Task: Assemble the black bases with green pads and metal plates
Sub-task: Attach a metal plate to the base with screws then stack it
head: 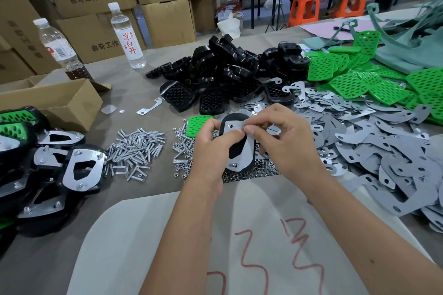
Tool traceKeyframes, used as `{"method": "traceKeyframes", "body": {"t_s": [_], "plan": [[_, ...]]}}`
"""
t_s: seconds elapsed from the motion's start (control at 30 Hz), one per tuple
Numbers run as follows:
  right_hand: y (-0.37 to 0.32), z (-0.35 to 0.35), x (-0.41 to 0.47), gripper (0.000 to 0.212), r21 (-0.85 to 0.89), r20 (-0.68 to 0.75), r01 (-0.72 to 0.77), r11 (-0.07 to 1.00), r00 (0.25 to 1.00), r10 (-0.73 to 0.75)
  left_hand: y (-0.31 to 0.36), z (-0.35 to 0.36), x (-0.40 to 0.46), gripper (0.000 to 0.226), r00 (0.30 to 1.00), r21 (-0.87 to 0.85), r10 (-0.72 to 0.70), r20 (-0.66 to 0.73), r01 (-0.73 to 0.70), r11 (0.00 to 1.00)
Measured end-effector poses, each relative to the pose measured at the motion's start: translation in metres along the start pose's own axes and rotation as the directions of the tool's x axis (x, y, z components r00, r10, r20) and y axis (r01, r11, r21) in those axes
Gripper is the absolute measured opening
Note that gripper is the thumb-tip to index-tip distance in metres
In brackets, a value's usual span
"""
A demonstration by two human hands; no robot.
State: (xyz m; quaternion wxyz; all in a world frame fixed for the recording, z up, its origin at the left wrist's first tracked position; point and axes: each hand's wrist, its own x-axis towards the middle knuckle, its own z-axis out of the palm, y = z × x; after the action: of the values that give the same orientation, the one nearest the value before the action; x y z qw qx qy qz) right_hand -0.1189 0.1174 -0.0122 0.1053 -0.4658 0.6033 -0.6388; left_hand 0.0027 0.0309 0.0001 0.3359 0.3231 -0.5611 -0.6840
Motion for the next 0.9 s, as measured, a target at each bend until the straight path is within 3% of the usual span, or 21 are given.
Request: {"method": "traceKeyframes", "body": {"t_s": [0.17,0.43,0.57,0.67,0.77,0.9], "plan": [[0.000,0.001,0.000,0.011,0.065,0.009,-0.035,0.997,0.999,0.035,-0.005,0.001,0.003,0.019,0.998,-0.059,-0.023,-0.057,0.020,0.998],[-0.003,-0.004,-0.001,0.011,0.174,-0.026,-0.088,0.981,0.995,0.094,-0.006,0.011,-0.002,0.036,0.999,-0.075,-0.014,-0.046,0.011,0.997],[-0.006,0.000,-0.002,0.019,0.134,0.021,-0.048,0.990,0.999,0.046,-0.007,0.008,0.000,0.023,0.997,-0.121,-0.005,-0.077,-0.005,0.993],[-0.006,0.001,-0.003,0.010,0.209,0.034,-0.089,0.974,0.996,0.084,-0.010,0.007,0.003,0.019,0.994,-0.146,-0.026,-0.107,0.010,0.989],[-0.003,0.003,-0.006,0.020,0.279,0.047,-0.138,0.950,0.990,0.130,-0.009,0.007,0.004,0.026,0.993,-0.178,-0.027,-0.117,0.006,0.984],[-0.004,0.008,-0.006,0.039,0.169,0.094,-0.110,0.979,0.991,0.095,-0.012,0.005,0.006,0.022,0.991,-0.172,-0.029,-0.127,0.006,0.985]]}}
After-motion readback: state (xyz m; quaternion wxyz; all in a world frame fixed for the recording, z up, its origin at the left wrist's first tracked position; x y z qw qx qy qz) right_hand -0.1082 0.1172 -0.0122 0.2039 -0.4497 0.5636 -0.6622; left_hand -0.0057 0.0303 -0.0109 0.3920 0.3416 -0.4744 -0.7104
